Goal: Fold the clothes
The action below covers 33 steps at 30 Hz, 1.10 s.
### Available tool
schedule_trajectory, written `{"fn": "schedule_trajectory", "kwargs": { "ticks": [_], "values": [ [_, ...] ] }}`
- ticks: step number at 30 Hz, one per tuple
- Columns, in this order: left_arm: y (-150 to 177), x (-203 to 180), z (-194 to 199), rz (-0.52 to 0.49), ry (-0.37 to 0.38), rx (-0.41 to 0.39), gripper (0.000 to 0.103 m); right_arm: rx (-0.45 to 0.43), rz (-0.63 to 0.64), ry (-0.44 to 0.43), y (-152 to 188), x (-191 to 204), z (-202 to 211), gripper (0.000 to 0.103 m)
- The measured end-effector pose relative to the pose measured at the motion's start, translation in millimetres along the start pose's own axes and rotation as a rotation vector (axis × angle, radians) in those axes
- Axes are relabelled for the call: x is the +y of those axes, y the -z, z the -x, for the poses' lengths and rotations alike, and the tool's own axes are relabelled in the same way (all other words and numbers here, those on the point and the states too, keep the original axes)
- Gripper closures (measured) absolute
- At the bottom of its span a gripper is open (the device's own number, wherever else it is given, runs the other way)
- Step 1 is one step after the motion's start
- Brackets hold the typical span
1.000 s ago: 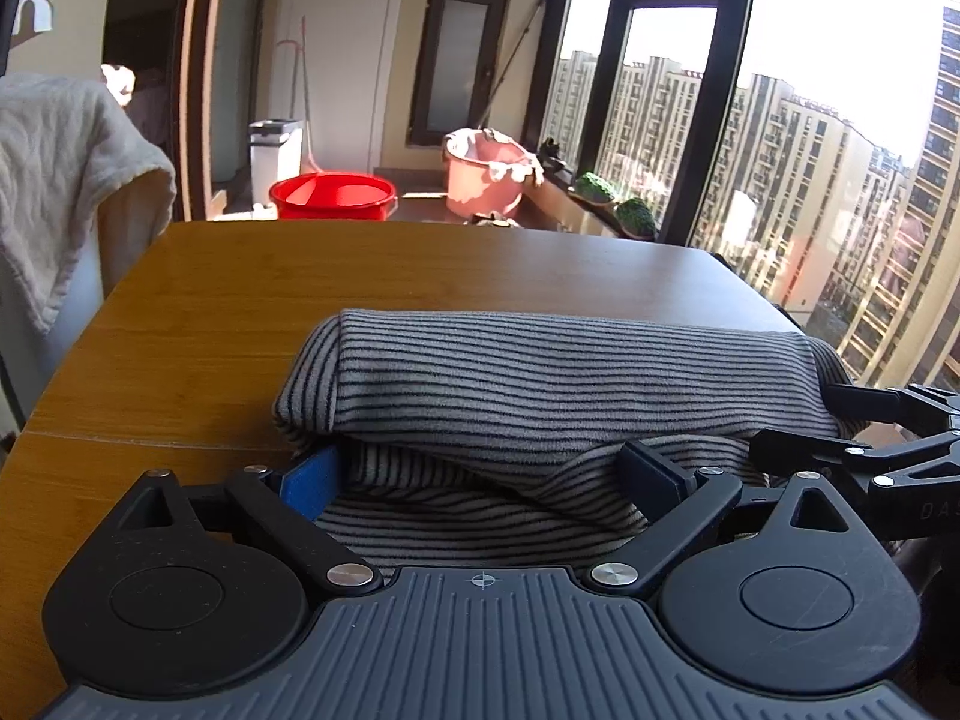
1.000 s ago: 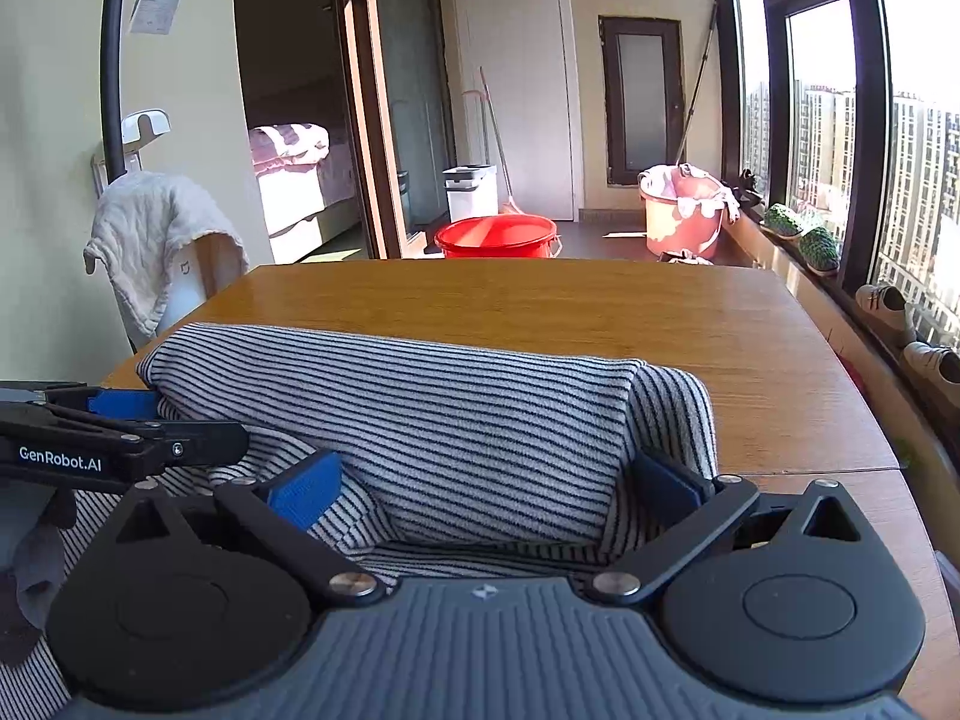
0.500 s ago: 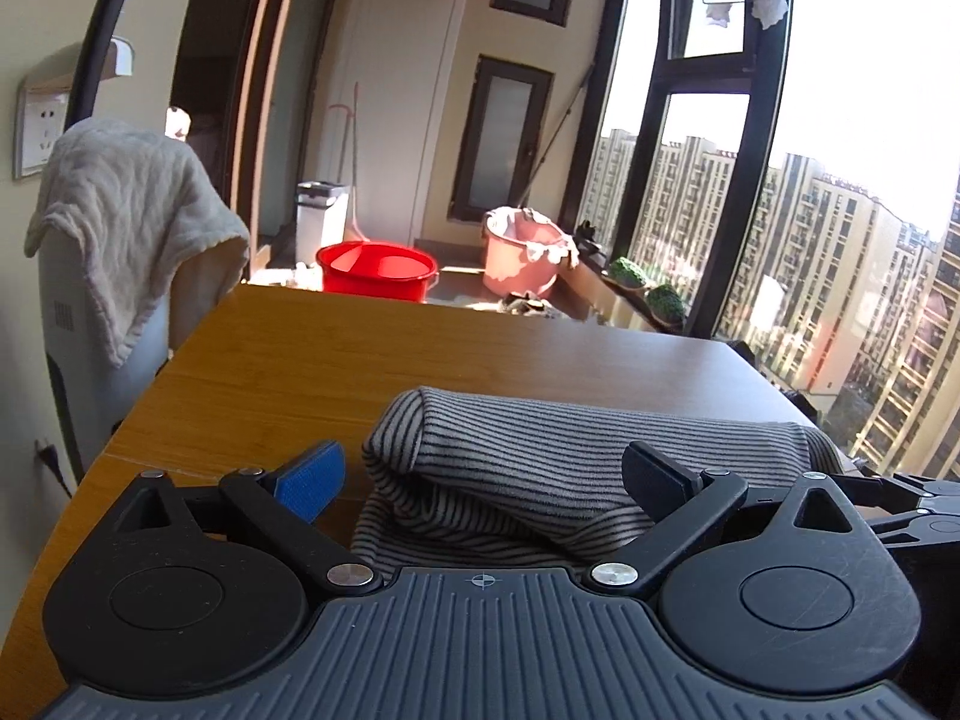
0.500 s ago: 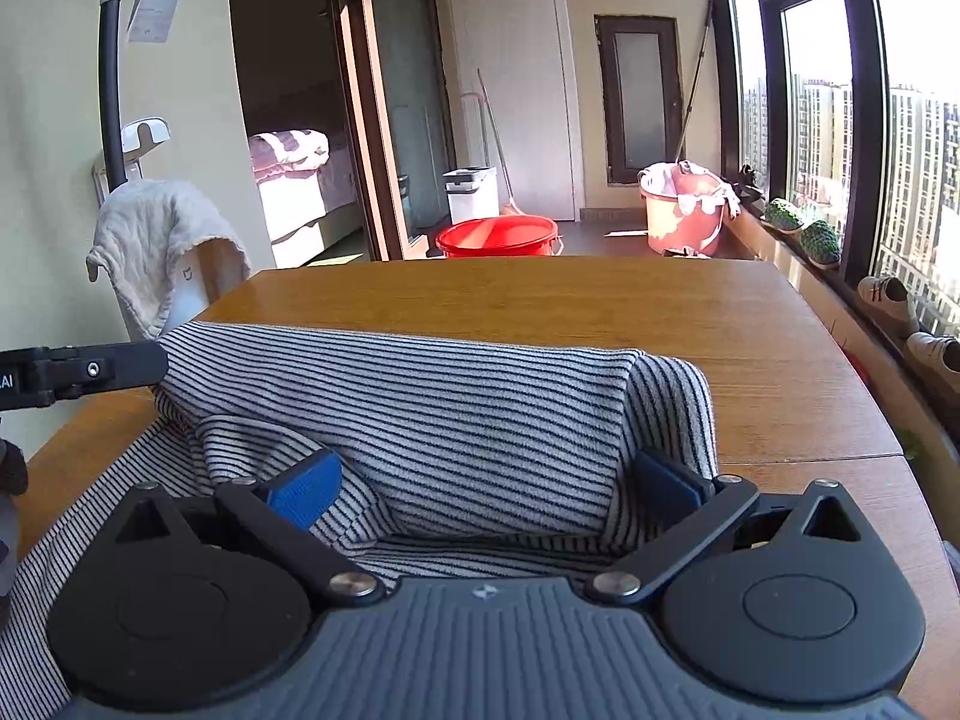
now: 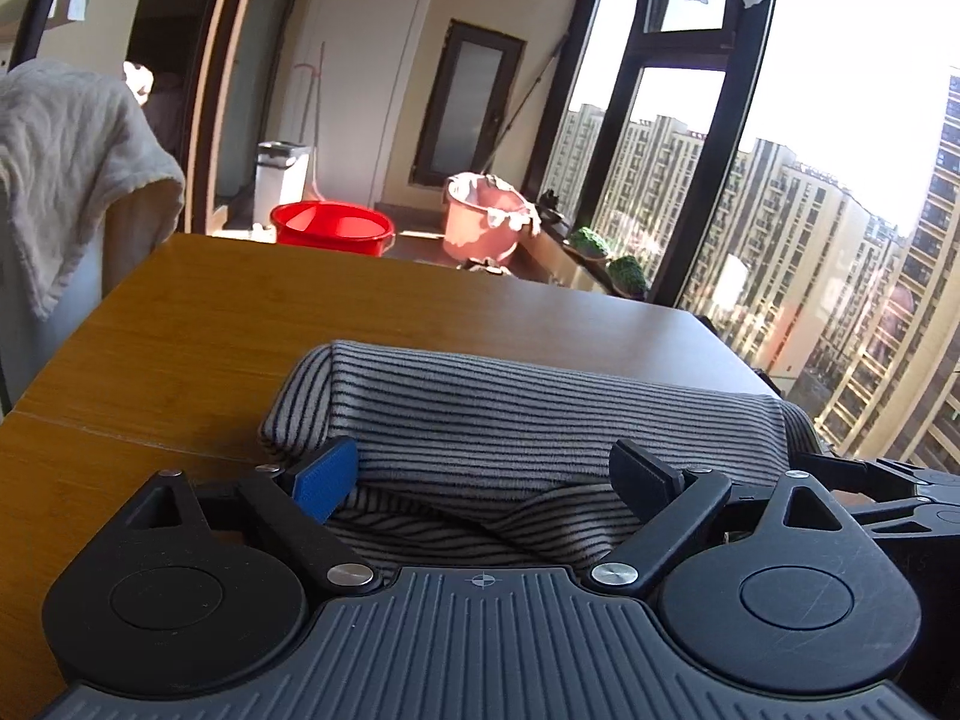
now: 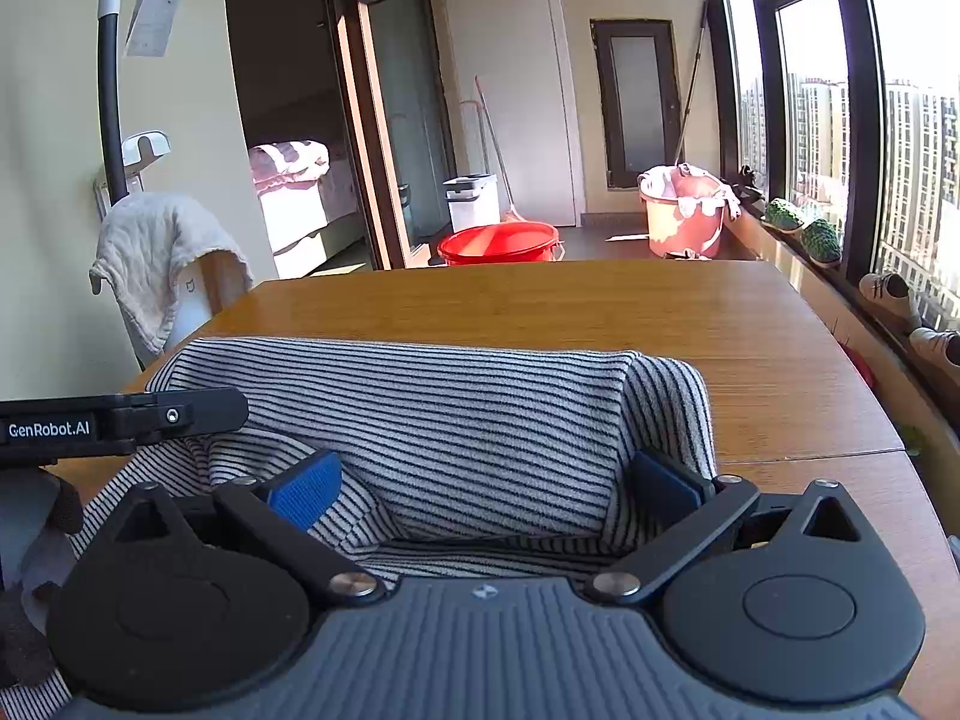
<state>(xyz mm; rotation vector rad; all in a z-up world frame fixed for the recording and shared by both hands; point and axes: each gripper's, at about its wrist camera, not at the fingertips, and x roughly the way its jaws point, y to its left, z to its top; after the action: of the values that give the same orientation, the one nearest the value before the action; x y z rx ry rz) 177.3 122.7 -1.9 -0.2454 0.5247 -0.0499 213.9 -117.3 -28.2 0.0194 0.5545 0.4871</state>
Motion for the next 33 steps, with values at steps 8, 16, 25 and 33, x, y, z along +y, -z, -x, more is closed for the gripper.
{"fn": "schedule_trajectory", "kwargs": {
  "ticks": [8,16,25,33],
  "values": [
    [1.0,7.7,-7.0,0.028,-0.021,0.046,0.001,0.008,-0.004,-0.009,-0.5,-1.5,-0.1,0.000],
    [3.9,9.4,41.4,0.026,-0.053,-0.123,0.002,0.034,0.013,-0.009,-3.0,0.5,-4.0,0.000],
    [-32.2,-17.4,35.4,-0.034,-0.045,-0.145,0.010,0.038,0.012,-0.015,-3.3,0.1,-4.7,0.000],
    [2.3,-8.0,2.5,-0.022,-0.044,-0.020,0.047,0.025,0.000,-0.020,-2.5,-0.1,-3.1,0.000]
  ]
}}
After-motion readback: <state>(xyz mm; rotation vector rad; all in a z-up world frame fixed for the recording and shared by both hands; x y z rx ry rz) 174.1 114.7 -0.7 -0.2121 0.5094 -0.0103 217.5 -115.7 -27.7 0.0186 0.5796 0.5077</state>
